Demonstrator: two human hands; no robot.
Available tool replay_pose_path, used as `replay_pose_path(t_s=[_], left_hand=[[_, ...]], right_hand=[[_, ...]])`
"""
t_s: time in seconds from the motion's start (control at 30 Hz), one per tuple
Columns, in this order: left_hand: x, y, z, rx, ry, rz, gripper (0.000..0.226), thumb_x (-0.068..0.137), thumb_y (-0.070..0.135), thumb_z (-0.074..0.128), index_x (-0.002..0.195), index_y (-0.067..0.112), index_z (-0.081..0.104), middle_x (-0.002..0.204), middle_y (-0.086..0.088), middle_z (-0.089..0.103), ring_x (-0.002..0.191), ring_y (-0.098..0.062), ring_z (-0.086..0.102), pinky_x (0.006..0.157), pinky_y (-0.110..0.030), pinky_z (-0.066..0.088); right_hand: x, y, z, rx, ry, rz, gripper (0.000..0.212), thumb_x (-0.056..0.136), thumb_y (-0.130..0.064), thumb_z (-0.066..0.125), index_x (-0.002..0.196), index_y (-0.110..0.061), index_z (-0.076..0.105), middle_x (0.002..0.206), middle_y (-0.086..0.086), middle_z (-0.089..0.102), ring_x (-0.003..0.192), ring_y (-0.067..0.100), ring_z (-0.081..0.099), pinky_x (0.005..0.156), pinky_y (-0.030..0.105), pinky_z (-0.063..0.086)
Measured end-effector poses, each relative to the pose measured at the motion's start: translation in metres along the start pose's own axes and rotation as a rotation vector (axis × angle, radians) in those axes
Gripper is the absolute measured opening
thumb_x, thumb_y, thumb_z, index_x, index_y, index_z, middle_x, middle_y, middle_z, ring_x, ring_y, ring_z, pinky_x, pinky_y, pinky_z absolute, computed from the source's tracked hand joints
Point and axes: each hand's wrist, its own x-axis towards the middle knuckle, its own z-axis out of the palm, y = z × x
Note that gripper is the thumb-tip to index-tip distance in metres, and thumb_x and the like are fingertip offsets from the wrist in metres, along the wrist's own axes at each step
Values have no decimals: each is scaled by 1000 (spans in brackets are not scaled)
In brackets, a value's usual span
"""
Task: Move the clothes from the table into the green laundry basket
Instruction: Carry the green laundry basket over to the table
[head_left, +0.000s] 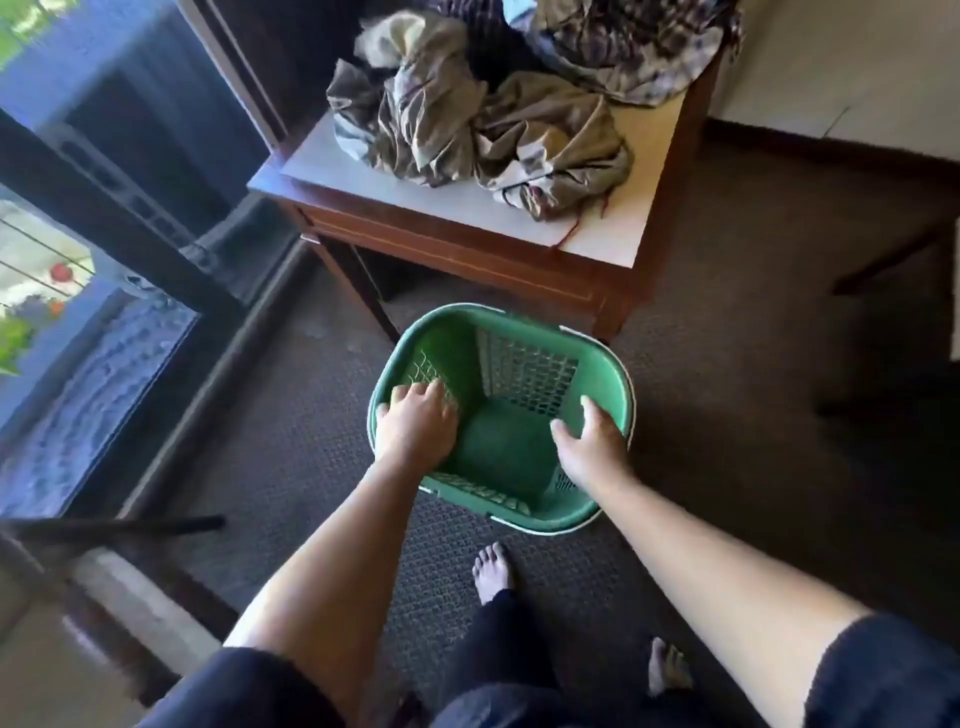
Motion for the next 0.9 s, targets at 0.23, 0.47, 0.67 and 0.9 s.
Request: replay_pose_path(t_s=[0.23, 0.47, 0.67, 0.9], left_hand=[[60, -70, 62, 123, -175, -30, 58, 98, 42, 51, 152, 24, 41, 158, -10, 38, 145, -33, 33, 113, -59, 38], [113, -101, 89, -196, -216, -276, 97, 96, 35, 64, 166, 11, 1, 171, -19, 8, 153, -44, 24, 118, -63, 31], [132, -109, 97, -358, -197, -332, 89, 97, 32, 65, 163, 6, 10, 154, -30, 36, 140, -53, 38, 117, -60, 32], [138, -107, 95, -468, -217, -473, 65, 95, 36, 67, 147, 21, 31, 139, -27, 50, 130, -48, 50, 111, -60, 43]], right_hand=[[44, 53, 51, -75, 89, 348, 78, 98, -39, 62, 161, -8, 27, 166, 22, 27, 153, 34, 29, 123, 38, 24], [78, 69, 72, 132, 234, 638, 93, 95, -31, 70, 163, -7, 10, 167, 21, 19, 152, 36, 30, 120, 41, 31], [90, 82, 75, 236, 309, 738, 81, 90, -24, 75, 156, -11, 29, 151, 21, 45, 131, 38, 56, 102, 43, 52], [98, 105, 61, 344, 327, 761, 60, 95, 2, 54, 149, -15, 36, 136, 15, 58, 112, 32, 63, 92, 39, 55]])
